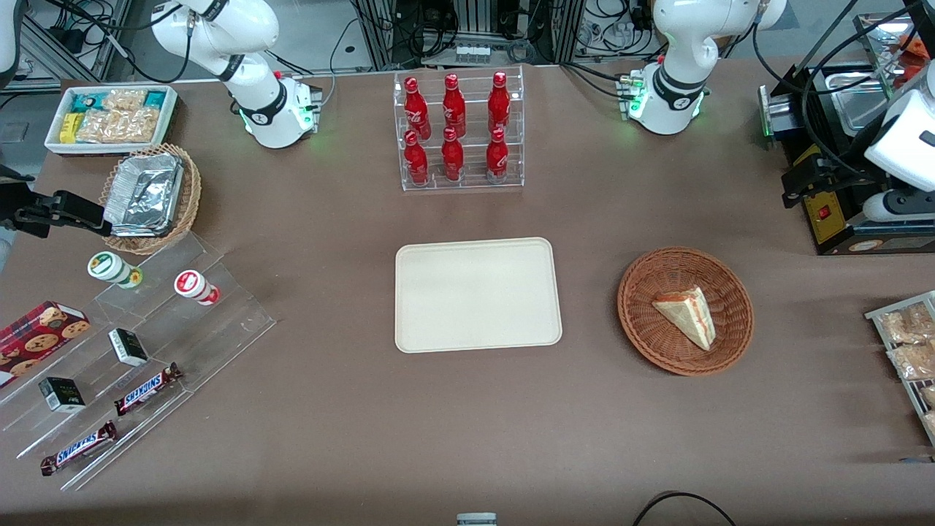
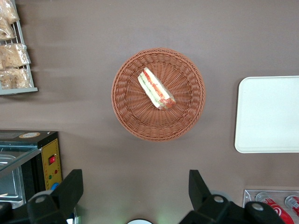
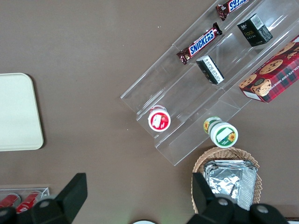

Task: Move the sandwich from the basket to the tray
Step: 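Move the left gripper over the wicker basket toward the sandwich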

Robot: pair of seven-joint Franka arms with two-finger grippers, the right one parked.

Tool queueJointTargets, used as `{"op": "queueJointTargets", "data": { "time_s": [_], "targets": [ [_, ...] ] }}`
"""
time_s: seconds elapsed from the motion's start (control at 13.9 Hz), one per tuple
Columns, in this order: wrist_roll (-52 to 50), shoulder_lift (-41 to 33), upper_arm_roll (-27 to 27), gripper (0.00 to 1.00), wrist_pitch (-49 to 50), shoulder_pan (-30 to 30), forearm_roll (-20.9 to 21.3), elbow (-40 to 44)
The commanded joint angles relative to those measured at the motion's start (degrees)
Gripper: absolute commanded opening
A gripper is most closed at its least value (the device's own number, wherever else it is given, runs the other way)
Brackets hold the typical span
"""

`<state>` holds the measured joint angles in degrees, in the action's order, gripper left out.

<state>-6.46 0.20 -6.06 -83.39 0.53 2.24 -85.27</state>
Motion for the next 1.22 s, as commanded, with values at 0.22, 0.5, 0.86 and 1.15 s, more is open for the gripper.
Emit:
{"op": "queueJointTargets", "data": {
  "time_s": [0.22, 0.5, 0.86, 1.15],
  "targets": [
    [0.75, -0.47, 1.57, 1.00, -1.95, -0.35, -0.40, -1.75],
    [-2.68, 3.65, 1.75, 1.00, -5.27, 0.00, -0.13, -3.40],
    [-13.38, 3.59, 1.75, 1.00, -25.19, 0.00, -0.49, -20.42],
    [-29.36, 3.76, 1.75, 1.00, -44.18, -0.26, -1.02, -32.39]
  ]
}}
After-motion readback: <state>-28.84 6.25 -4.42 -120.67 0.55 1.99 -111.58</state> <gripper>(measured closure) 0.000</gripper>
